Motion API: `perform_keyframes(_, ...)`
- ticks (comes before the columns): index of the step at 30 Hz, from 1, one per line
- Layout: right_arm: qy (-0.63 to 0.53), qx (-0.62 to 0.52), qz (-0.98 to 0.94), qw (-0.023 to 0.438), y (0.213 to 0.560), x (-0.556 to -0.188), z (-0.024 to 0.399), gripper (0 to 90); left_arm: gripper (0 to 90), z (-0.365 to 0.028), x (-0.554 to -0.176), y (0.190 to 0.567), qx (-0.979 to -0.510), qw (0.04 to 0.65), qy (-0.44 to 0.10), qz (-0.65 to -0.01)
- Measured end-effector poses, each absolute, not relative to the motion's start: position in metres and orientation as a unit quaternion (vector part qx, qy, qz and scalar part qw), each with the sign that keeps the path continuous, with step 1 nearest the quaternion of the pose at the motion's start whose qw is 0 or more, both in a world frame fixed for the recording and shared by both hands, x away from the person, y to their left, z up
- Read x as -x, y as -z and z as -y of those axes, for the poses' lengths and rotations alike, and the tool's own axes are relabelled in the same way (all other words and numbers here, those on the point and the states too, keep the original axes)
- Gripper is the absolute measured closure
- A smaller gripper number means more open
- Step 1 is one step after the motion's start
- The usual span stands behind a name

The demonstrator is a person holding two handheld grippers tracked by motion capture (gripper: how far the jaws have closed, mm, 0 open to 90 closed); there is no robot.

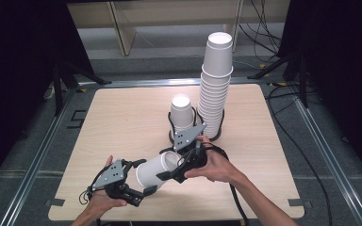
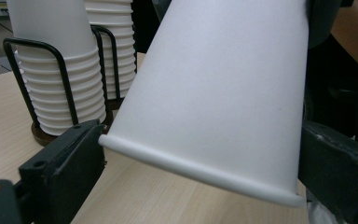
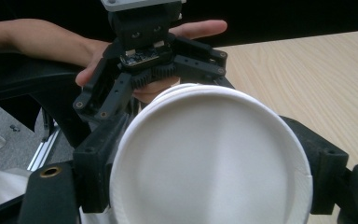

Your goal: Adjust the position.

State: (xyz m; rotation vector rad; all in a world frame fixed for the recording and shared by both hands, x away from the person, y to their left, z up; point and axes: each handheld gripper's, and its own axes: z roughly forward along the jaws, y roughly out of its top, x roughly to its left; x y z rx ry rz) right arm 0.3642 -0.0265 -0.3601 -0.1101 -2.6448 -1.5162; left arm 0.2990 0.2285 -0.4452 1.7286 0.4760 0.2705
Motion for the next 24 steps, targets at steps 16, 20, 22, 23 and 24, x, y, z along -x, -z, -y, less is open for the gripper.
perform_keyframes(16,0.508,0.031,0.859,0.056,0.3597,-0.3629,0.0254,24.2,6.1,-0.2257,-0.2978,0.4459,-0.742,0.633,-0.111,-0.192)
perform_keyframes(20,0.509,0.030,0.859,0.055,0.3593,-0.3625,0.0252,24.2,6.1,-0.2270,-0.2970,0.4447,-0.747,0.626,-0.116,-0.193)
perform_keyframes(22,0.510,0.030,0.858,0.057,0.3591,-0.3626,0.0253,24.2,6.1,-0.2268,-0.2970,0.4447,-0.747,0.626,-0.117,-0.193)
perform_keyframes(23,0.511,0.030,0.857,0.057,0.3591,-0.3626,0.0253,24.2,6.1,-0.2268,-0.2971,0.4447,-0.747,0.626,-0.117,-0.191)
perform_keyframes(24,0.510,0.030,0.858,0.058,0.3588,-0.3626,0.0254,24.3,6.2,-0.2267,-0.2968,0.4447,-0.746,0.627,-0.117,-0.191)
